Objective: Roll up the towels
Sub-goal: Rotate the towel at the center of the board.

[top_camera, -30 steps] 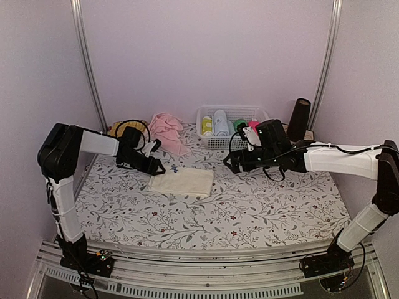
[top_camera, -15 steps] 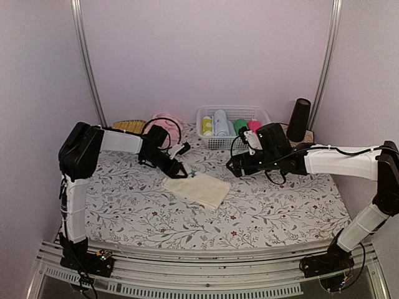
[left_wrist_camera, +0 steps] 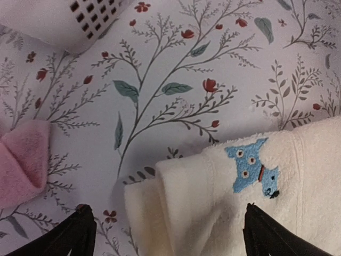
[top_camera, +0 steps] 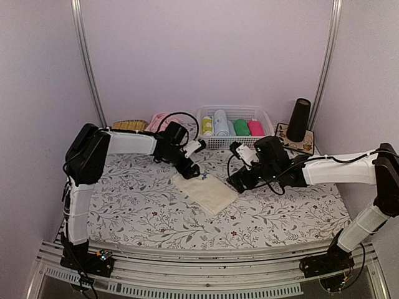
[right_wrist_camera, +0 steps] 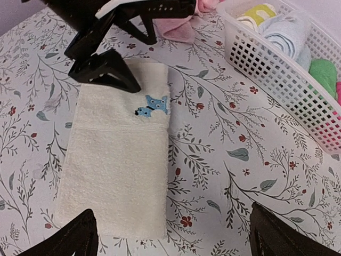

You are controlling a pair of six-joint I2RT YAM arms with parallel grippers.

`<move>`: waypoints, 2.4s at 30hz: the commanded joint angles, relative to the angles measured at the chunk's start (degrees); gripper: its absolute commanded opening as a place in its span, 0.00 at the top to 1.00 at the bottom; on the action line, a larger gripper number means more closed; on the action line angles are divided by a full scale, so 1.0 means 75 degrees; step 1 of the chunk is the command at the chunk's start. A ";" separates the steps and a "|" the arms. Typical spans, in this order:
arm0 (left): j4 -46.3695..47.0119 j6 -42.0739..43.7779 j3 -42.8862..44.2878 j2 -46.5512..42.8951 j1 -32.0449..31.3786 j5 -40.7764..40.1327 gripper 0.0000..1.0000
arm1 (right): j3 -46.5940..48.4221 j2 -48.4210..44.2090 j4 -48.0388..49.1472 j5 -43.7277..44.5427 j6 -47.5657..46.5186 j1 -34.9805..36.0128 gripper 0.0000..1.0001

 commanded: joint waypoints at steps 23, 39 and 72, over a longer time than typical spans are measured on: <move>0.1099 0.0712 -0.3477 -0.2618 -0.0115 -0.1160 0.12 | -0.0656 -0.0091 0.1194 0.2196 -0.2851 0.1694 0.01; 0.1444 0.0953 -0.3232 -0.1515 -0.0190 -0.3011 0.14 | -0.1353 -0.1710 0.1781 0.3146 -0.2268 0.1693 0.01; 0.4764 0.2999 -0.7168 -0.5399 -0.0875 -0.0572 0.03 | -0.1167 0.0894 0.3151 0.1602 -0.5737 0.2233 0.16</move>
